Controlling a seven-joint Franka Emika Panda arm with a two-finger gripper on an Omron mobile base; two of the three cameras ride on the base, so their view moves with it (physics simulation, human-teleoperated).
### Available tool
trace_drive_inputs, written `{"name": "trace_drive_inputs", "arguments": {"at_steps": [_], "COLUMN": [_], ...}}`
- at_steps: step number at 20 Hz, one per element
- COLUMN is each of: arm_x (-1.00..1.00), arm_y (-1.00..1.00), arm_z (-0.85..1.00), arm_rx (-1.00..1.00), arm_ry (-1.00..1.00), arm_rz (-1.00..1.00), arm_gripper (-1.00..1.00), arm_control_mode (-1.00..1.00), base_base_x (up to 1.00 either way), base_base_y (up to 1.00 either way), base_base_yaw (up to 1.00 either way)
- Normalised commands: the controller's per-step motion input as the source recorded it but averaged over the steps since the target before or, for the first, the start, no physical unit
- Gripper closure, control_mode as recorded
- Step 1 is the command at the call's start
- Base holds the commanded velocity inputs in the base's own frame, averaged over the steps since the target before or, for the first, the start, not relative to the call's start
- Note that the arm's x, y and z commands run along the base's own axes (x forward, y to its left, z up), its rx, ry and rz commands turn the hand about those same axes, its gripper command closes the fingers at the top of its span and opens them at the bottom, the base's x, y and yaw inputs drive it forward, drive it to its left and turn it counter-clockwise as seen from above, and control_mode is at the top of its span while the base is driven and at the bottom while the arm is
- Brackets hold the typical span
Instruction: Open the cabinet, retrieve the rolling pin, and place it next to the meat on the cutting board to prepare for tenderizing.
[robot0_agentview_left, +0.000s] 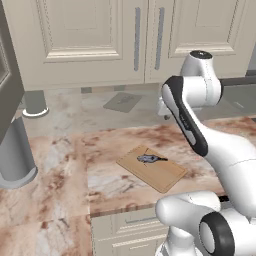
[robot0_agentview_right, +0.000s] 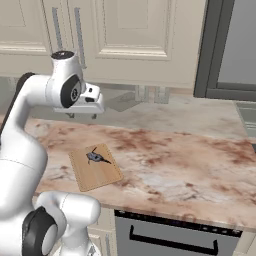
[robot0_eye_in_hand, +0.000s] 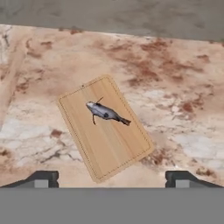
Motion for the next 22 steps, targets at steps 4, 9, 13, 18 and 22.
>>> {"name": "trace_drive_inputs", "arguments": {"at_steps": [4, 9, 13, 18, 22], "arm_x": [-0.73, -0.6, -0.12, 0.01, 0.0], "arm_y": [0.0, 0.03, 0.17, 0.14, 0.19], "arm_z": [0.24, 0.35, 0.41, 0.45, 0.57], "arm_rx": [-0.06, -0.03, 0.05, 0.19, 0.11], "arm_ry": [-0.38, -0.41, -0.31, -0.26, -0.31], "arm_rz": [0.0, 0.0, 0.0, 0.0, 0.0], "arm_gripper": [-1.0, -1.0, -1.0, -1.0, -1.0], "arm_control_mode": [-1.0, -1.0, -1.0, -1.0, -1.0], "base_base_x": [0.0, 0.0, 0.0, 0.0, 0.0], "base_base_y": [0.0, 0.0, 0.0, 0.0, 0.0], "base_base_yaw": [0.0, 0.0, 0.0, 0.0, 0.0]}}
